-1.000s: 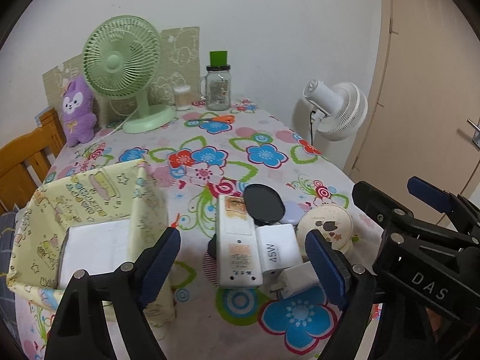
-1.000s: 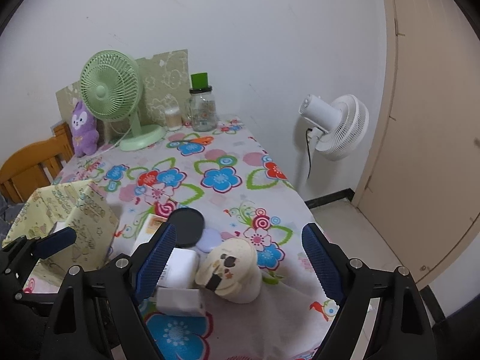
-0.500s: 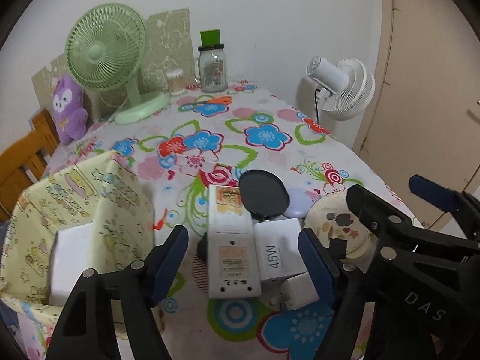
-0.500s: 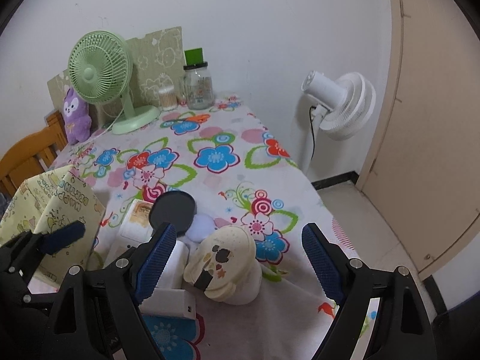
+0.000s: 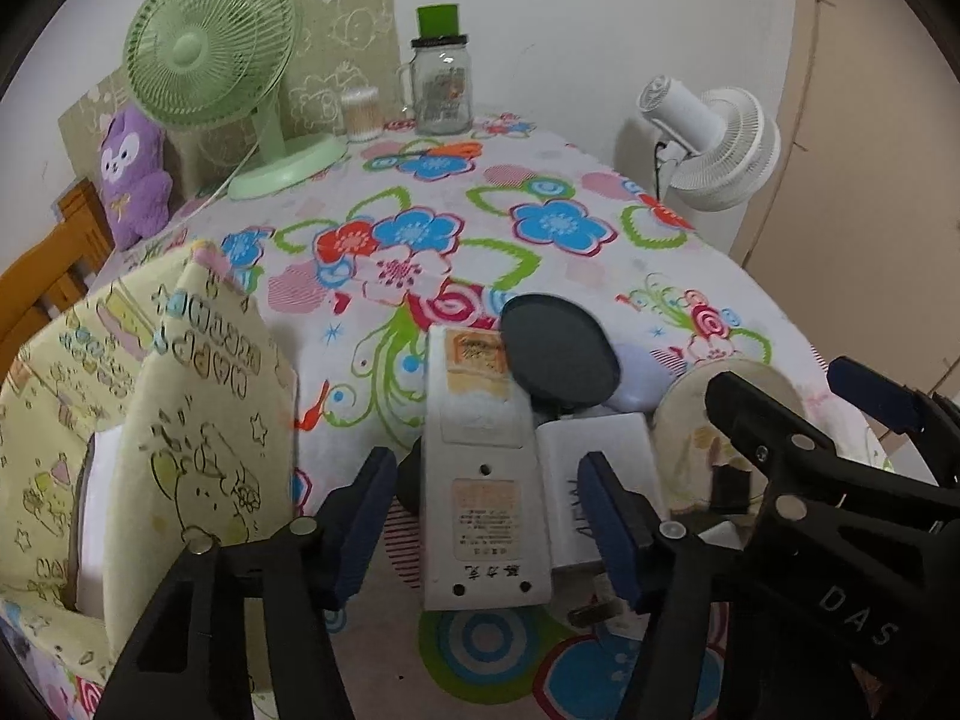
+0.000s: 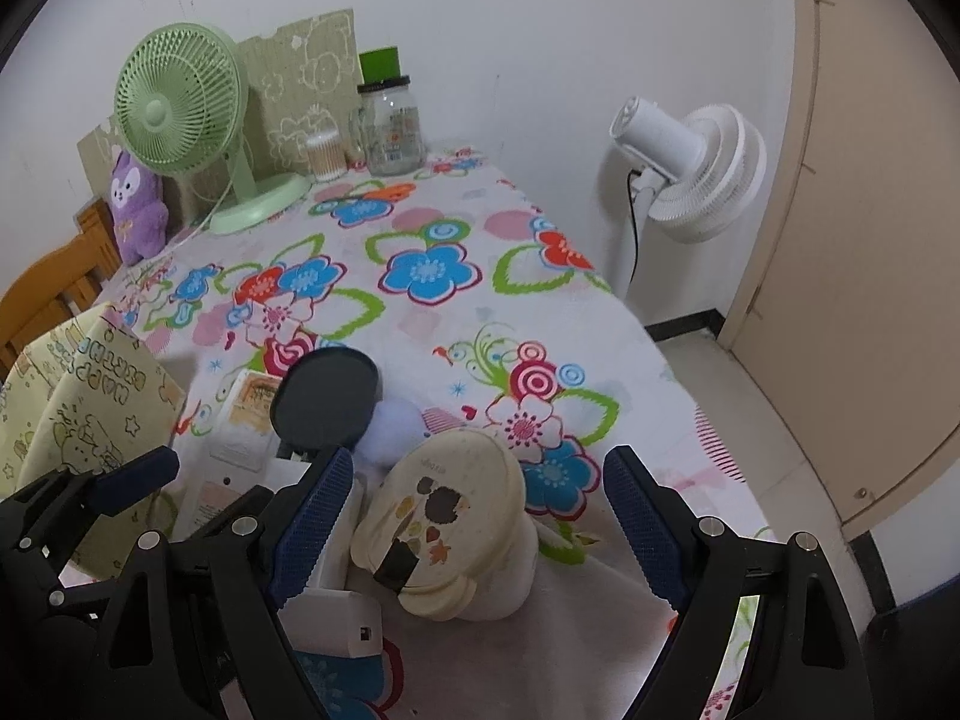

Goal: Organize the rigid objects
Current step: 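Grasp the white labeled power bank with left gripper while right grasps the cream round disc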

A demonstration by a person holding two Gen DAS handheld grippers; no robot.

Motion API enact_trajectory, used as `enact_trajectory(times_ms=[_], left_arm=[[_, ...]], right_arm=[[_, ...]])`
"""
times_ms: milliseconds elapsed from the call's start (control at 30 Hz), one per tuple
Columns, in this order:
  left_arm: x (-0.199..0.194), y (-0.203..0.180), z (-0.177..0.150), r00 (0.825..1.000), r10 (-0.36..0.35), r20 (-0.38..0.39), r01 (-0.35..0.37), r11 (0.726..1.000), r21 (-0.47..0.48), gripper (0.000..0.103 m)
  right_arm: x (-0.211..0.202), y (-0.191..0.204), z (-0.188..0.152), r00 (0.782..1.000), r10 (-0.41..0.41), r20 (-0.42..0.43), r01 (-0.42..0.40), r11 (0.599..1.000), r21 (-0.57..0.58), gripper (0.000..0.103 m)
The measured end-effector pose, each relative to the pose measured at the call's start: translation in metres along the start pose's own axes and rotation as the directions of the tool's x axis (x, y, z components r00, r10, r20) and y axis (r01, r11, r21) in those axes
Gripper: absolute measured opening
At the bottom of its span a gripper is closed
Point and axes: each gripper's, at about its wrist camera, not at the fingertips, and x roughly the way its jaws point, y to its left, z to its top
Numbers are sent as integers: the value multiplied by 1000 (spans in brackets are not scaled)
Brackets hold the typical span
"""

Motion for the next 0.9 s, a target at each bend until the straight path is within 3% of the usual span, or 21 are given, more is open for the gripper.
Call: enact_trajectory(times_ms=[300, 500, 633, 733, 800, 900], left_arm=[[1, 1, 0, 1000, 5, 13, -4, 1000, -9, 63], [3, 2, 3, 1000, -31, 2, 31, 999, -16, 53], [4, 2, 5, 1000, -30, -3, 30, 999, -23, 50], [3, 3, 5, 1000, -11, 4, 11, 1000, -12, 39], [6, 4, 4, 1000, 9, -1, -9, 1000, 8, 31], [5, 3, 1, 1000, 21, 15, -22, 999, 36, 30]], right_arm=[[16, 0, -2, 993, 96, -69, -91, 993, 80, 63], [14, 4, 3, 999, 13, -46, -11, 999, 46, 31], [11, 10, 5, 999, -18, -34, 18, 1000, 2, 28], [7, 15, 7, 1000, -10, -21, 9, 1000, -21, 25], [7, 18, 8, 999, 38, -30, -39, 999, -19, 20], [16, 28, 3, 988, 127, -86, -128, 992, -5, 18]])
